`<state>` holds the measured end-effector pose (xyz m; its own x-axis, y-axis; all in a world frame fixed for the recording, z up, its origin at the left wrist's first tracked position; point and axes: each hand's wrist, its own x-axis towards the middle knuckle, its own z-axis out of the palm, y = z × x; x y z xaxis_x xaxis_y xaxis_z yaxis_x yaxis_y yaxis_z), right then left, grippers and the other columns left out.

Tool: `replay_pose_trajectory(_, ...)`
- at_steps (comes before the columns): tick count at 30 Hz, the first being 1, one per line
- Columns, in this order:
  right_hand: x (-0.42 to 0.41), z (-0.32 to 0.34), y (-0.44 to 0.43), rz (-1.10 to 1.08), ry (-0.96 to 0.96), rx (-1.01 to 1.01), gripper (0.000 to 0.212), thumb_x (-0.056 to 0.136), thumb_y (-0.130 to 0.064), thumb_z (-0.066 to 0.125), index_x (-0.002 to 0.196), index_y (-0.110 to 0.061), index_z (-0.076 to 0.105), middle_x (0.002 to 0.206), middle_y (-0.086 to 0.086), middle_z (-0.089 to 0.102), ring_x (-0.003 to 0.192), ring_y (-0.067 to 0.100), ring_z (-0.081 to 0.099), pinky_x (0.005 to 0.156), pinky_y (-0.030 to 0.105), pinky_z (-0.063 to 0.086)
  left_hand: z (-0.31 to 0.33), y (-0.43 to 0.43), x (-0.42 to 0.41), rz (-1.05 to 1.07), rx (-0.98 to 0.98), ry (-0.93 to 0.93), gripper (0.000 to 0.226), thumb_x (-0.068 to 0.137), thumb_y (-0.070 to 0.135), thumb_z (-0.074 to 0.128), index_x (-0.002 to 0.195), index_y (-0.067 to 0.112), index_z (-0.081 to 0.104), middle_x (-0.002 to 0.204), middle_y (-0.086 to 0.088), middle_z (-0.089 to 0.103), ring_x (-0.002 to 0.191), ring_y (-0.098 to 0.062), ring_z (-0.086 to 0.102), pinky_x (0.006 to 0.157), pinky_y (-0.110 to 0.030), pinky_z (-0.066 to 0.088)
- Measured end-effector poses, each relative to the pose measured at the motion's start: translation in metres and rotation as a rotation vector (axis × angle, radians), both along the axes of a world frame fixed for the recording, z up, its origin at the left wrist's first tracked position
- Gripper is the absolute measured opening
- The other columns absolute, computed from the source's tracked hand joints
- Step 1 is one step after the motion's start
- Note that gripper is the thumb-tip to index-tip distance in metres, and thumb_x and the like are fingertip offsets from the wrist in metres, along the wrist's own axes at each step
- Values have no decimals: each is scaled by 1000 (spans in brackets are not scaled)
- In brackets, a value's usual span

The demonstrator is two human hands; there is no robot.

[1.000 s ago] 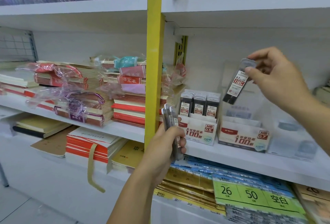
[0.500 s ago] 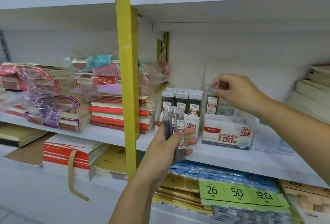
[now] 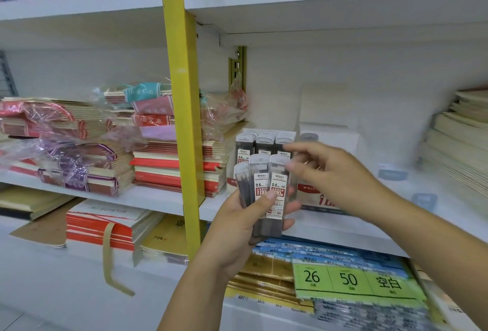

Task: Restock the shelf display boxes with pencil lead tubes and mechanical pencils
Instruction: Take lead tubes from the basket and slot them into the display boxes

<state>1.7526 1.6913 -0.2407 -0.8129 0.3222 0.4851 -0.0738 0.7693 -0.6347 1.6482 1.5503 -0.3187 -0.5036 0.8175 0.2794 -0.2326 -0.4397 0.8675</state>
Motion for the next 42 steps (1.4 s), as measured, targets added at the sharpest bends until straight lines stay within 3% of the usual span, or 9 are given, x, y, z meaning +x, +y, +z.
replay_pose_trajectory(4, 1, -8, -6, 73, -5, -190, 23, 88, -22, 67, 107, -34, 64, 84, -1, 74, 81, 12, 70, 84, 27, 53, -3, 2, 3, -31, -9, -5, 38, 83, 33, 76, 119, 26, 69, 124, -13, 71, 114, -33, 69, 83, -38, 61)
replay_pose_trajectory(10, 2, 13, 8, -25, 280, -221, 8, 92, -20, 62, 98, -25, 59, 86, -8, 74, 70, 8, 68, 58, 18, 50, -5, -4, -5, 198, -95, 58, 38, 89, 45, 62, 122, 26, 64, 111, -3, 77, 90, -17, 76, 66, -26, 59)
replay_pose_trajectory(14, -12, 34, 7, -10, 330, 7, 15, 93, -20, 62, 93, -32, 53, 89, -9, 72, 80, 3, 69, 64, 21, 56, -9, -13, -16, 428, -160, 56, 23, 95, 43, 60, 108, 27, 69, 88, 0, 78, 54, -6, 56, 48, -19, 45)
replay_pose_trajectory(18, -42, 36, 1, -140, 122, 398, 11, 93, -26, 60, 100, -30, 51, 88, -9, 67, 79, 7, 64, 68, 36, 57, -9, -25, -24, 485, -145, 24, 24, 95, 44, 60, 107, 25, 69, 85, -1, 77, 51, -7, 51, 45, -18, 42)
replay_pose_trajectory(22, -66, 35, 4, -182, -39, 436, 24, 91, -29, 63, 105, -29, 44, 87, -8, 67, 78, 9, 62, 69, 38, 55, -9, -32, -28, 464, -151, 41, 26, 95, 44, 59, 108, 24, 70, 88, -1, 78, 50, -6, 51, 44, -17, 42)
replay_pose_trajectory(27, -80, 26, 14, -293, 11, 623, 19, 82, -36, 72, 93, -32, 57, 92, -10, 52, 96, 10, 42, 69, 30, 34, -7, -38, -29, 446, -160, 60, 27, 94, 46, 59, 110, 26, 69, 88, 1, 79, 50, -5, 53, 44, -14, 40)
replay_pose_trajectory(33, -73, 26, 13, -411, 30, 733, 27, 91, -35, 62, 116, -26, 67, 101, -6, 49, 104, 13, 35, 81, 28, 32, -2, -41, -27, 405, -134, 29, 34, 92, 45, 62, 118, 24, 65, 96, -2, 79, 56, -4, 61, 47, -15, 46)
replay_pose_trajectory(38, -51, 13, -27, -63, 79, 322, 25, 92, -40, 54, 113, -36, 67, 93, -26, 61, 93, -7, 52, 78, 18, 41, 2, -42, -19, 340, -113, 70, 43, 81, 50, 69, 117, 27, 67, 101, -2, 79, 75, -11, 73, 57, -19, 54)
replay_pose_trajectory(42, -46, 3, -45, 161, -42, -24, 18, 90, -34, 64, 105, -42, 64, 88, -17, 73, 80, -6, 65, 66, 6, 47, 2, -42, -15, 281, -102, 97, 38, 77, 51, 74, 110, 31, 70, 101, -5, 78, 78, -13, 73, 60, -22, 55)
